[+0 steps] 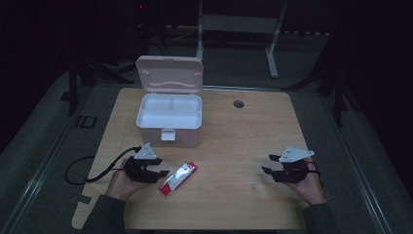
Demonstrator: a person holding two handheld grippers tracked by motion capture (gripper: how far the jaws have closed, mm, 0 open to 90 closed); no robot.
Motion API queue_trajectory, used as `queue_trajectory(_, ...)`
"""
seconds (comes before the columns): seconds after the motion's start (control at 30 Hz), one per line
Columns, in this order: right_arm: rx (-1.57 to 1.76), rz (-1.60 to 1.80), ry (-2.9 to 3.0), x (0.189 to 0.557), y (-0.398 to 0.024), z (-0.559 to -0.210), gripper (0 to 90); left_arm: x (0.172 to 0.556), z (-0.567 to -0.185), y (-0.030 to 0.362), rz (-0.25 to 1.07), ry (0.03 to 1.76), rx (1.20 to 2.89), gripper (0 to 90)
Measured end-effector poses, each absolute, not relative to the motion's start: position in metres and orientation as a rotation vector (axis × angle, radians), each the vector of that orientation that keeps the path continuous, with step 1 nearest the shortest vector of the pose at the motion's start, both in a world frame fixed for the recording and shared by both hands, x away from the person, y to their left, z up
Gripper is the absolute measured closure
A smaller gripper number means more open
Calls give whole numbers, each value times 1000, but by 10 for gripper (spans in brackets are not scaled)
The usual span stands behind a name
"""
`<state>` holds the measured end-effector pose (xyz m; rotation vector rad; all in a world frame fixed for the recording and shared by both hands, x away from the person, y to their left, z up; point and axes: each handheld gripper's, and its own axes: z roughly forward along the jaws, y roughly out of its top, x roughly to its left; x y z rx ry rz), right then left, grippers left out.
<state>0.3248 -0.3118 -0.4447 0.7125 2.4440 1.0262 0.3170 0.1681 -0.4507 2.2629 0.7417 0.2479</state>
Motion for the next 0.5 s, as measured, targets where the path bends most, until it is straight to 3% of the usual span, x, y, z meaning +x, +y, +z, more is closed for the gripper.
queue_trajectory(0.3, 679, 1024, 2415, 320, -312, -442, 426, 316, -464, 123, 224, 738, 2336, 371)
queue_trajectory(0.5, 674, 1027, 2411, 320, -313, -442, 436, 319, -475, 113, 242, 761, 2396, 404)
